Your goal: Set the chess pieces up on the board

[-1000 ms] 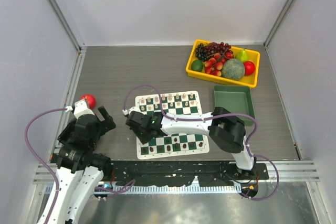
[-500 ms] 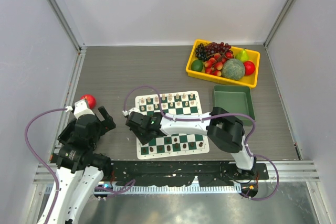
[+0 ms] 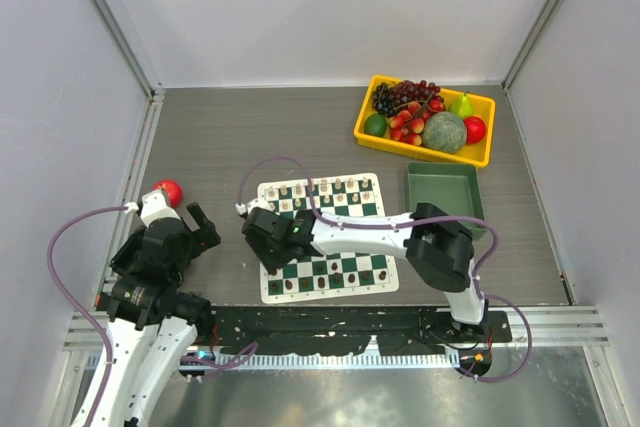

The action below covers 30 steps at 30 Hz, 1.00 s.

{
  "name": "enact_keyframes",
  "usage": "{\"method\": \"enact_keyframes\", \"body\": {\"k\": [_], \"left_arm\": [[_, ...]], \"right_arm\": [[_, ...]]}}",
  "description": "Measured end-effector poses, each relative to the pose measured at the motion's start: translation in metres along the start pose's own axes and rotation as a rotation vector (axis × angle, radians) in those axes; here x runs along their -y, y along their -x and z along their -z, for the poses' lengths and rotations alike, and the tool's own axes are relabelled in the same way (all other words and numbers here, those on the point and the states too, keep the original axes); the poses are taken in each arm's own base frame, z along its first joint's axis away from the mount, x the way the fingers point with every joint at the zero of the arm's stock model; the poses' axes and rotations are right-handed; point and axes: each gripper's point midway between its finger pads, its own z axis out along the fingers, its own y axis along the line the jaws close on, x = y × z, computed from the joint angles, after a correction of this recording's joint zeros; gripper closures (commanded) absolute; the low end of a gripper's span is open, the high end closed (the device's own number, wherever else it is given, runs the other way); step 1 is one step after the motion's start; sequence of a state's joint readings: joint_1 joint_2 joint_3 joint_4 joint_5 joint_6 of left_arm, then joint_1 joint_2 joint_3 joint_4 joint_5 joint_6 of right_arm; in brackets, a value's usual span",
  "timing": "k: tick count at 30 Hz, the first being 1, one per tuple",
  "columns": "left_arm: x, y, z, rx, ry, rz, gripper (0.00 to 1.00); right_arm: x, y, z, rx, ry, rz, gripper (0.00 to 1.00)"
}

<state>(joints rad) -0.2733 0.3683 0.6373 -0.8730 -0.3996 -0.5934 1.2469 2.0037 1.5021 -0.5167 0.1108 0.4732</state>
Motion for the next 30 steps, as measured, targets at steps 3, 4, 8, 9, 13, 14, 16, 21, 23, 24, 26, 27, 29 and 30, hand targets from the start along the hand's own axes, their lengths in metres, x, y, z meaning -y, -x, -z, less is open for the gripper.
{"method": "enact_keyframes", "body": {"k": [3,4,8,9,13,14,16,21,23,24,26,27,29,30], "left_arm": [[0.000,0.000,0.000,0.000,0.000,0.000,0.01],[0.000,0.000,0.000,0.000,0.000,0.000,0.01],[0.000,0.000,0.000,0.000,0.000,0.000,0.01],[0.000,0.000,0.000,0.000,0.000,0.000,0.01],[0.000,0.000,0.000,0.000,0.000,0.000,0.01],[0.000,0.000,0.000,0.000,0.000,0.000,0.01],[0.000,0.000,0.000,0.000,0.000,0.000,0.01],[0.000,0.000,0.000,0.000,0.000,0.000,0.01],[0.000,0.000,0.000,0.000,0.000,0.000,0.01],[0.000,0.000,0.000,0.000,-0.001,0.000,0.01],[0.000,0.000,0.000,0.000,0.000,0.000,0.01],[0.000,0.000,0.000,0.000,0.000,0.000,0.01],[0.000,0.000,0.000,0.000,-0.001,0.000,0.01],[0.000,0.000,0.000,0.000,0.000,0.000,0.01]], "right_arm": [[0.010,0.019,0.019,0.061,-0.014,-0.025,0.56],[0.015,0.026,0.024,0.081,-0.021,-0.036,0.55],[0.047,0.058,0.038,0.163,-0.060,-0.109,0.55],[0.054,0.061,0.037,0.169,-0.071,-0.123,0.55],[0.086,0.066,0.027,0.160,-0.128,-0.171,0.55],[0.092,0.066,0.023,0.154,-0.140,-0.178,0.55],[0.098,0.066,0.014,0.140,-0.156,-0.182,0.55],[0.100,0.064,-0.009,0.105,-0.173,-0.173,0.54],[0.101,0.063,-0.015,0.095,-0.178,-0.173,0.54],[0.102,0.063,-0.018,0.092,-0.180,-0.172,0.54],[0.103,0.064,-0.022,0.088,-0.183,-0.171,0.55],[0.104,0.064,-0.023,0.086,-0.185,-0.170,0.55],[0.106,0.065,-0.024,0.086,-0.188,-0.171,0.57],[0.107,0.065,-0.024,0.086,-0.189,-0.171,0.58]]}}
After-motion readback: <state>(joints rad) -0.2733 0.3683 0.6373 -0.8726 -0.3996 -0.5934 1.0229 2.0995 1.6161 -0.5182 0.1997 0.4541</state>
